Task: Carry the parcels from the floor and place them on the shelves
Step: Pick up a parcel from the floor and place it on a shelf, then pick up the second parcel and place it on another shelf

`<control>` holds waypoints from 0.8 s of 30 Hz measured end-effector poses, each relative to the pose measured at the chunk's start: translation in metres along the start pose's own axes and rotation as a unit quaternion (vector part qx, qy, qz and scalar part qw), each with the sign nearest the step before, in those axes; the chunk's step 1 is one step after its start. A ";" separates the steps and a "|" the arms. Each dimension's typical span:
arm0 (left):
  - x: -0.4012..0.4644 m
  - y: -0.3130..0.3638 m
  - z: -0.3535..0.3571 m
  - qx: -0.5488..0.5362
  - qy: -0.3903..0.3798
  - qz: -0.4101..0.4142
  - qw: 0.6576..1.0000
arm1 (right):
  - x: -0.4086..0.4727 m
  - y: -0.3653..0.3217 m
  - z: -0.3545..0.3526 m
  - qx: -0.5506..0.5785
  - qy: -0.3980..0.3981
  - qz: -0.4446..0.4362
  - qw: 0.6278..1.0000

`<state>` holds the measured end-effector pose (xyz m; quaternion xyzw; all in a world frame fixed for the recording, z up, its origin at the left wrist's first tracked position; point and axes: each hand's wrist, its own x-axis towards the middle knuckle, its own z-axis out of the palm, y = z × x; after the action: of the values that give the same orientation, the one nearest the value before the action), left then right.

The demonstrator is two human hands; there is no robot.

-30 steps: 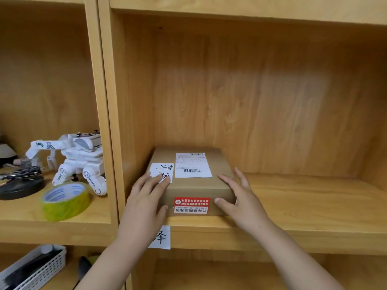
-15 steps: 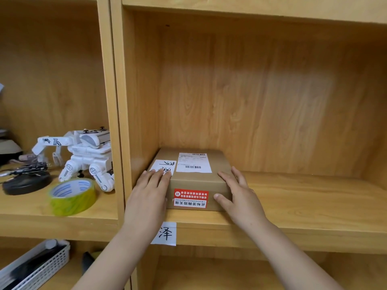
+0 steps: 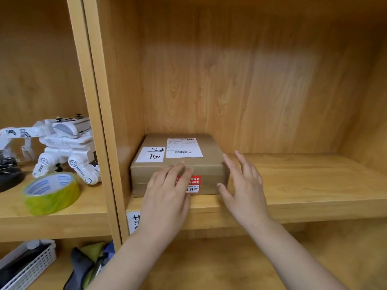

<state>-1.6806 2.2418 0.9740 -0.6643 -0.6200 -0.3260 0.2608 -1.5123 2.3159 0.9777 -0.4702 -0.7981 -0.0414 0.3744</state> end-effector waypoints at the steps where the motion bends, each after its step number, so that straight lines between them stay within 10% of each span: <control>1: 0.000 0.004 0.005 -0.019 -0.001 0.008 1.000 | -0.005 0.002 0.000 -0.002 0.005 0.005 1.000; 24: -0.044 0.262 0.095 -0.326 -0.230 0.231 0.887 | -0.239 0.133 -0.136 -0.195 0.047 0.352 0.914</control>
<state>-1.4105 2.2596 0.8942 -0.8926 -0.3503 -0.2788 -0.0527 -1.2663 2.1606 0.8855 -0.7817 -0.5386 -0.0837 0.3031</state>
